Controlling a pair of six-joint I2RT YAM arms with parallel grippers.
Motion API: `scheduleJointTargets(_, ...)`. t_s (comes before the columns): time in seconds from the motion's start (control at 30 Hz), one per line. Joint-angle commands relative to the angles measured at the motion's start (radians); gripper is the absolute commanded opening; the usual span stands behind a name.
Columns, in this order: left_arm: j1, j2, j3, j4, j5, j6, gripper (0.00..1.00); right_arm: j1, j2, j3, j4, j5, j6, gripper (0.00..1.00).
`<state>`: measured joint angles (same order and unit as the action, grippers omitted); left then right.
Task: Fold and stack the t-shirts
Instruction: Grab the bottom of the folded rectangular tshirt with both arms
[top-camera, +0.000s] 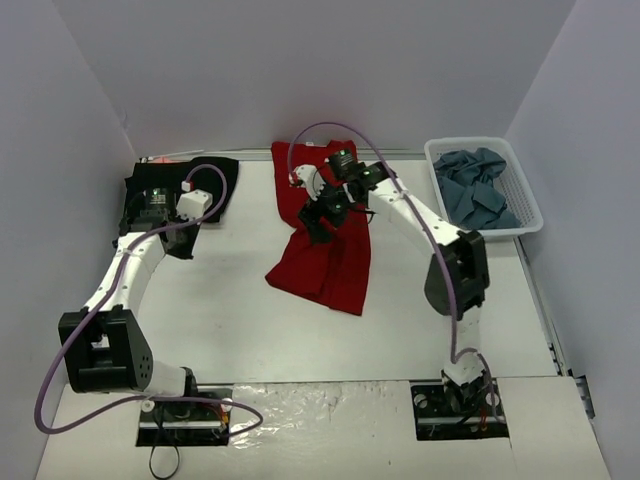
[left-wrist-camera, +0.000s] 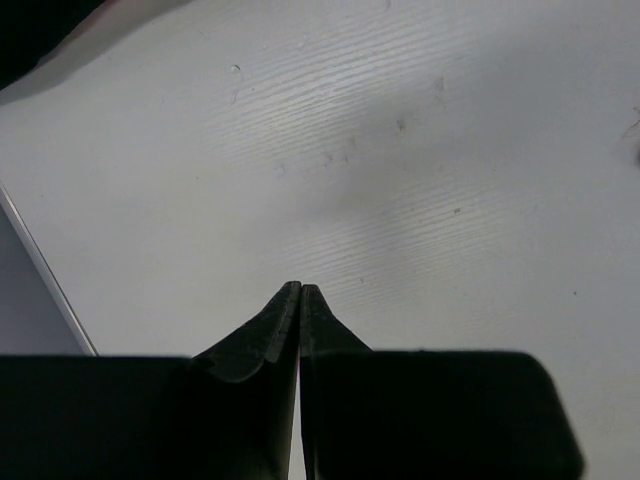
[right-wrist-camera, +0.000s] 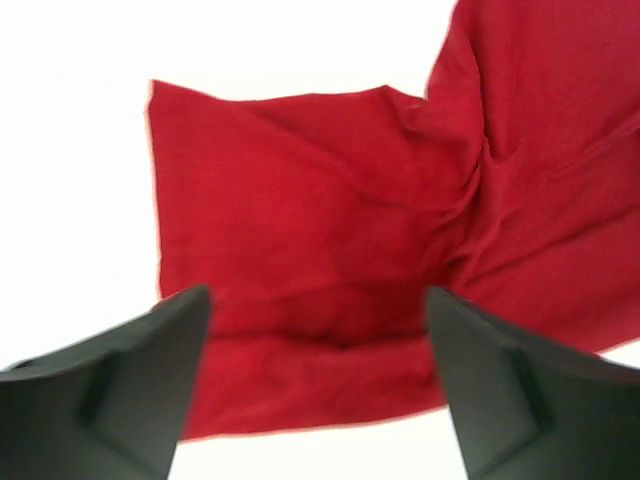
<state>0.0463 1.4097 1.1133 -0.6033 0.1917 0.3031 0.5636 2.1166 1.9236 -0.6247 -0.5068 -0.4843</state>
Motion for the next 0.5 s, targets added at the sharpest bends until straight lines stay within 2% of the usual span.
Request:
scheduleJointTargets(0.0,0.003,-0.084,0.002,-0.020,0.052,0.034,0.03,0.001,-0.193,-0.136,-0.047,-0.088,-0.022,0.89)
scheduleJointTargets(0.03,0.001,-0.106,-0.015,-0.013,0.063,0.040,0.06,-0.001,-0.228,-0.174,-0.046,-0.069,-0.023,0.95)
scheduleJointTargets(0.07,0.001,-0.150,-0.023,-0.006,0.074,0.047,0.16,-0.010,-0.297,-0.213,-0.041,-0.062,-0.025,1.00)
scheduleJointTargets(0.23,-0.014,-0.258,-0.044,-0.003,0.164,0.073,0.32,-0.108,-0.475,-0.482,0.019,-0.059,0.003,1.00)
scheduleJointTargets(0.27,-0.019,-0.261,-0.038,-0.004,0.161,0.074,0.45,-0.163,-0.530,-0.527,0.061,-0.064,0.019,1.00)
scheduleJointTargets(0.33,-0.036,-0.261,-0.030,-0.010,0.164,0.080,0.58,-0.195,-0.584,-0.625,0.069,-0.070,0.024,1.00)
scheduleJointTargets(0.37,-0.064,-0.259,-0.027,-0.009,0.163,0.085,0.70,-0.200,-0.601,-0.647,0.068,-0.037,0.029,1.00)
scheduleJointTargets(0.4,-0.081,-0.258,-0.027,-0.009,0.160,0.088,0.75,-0.215,-0.618,-0.672,0.069,-0.027,0.044,1.00)
scheduleJointTargets(0.43,-0.117,-0.256,-0.027,-0.009,0.157,0.093,0.80,-0.238,-0.659,-0.719,0.071,-0.045,0.055,1.00)
scheduleJointTargets(0.47,-0.138,-0.256,-0.026,-0.009,0.146,0.100,0.94,-0.264,-0.682,-0.741,0.068,-0.146,0.050,1.00)
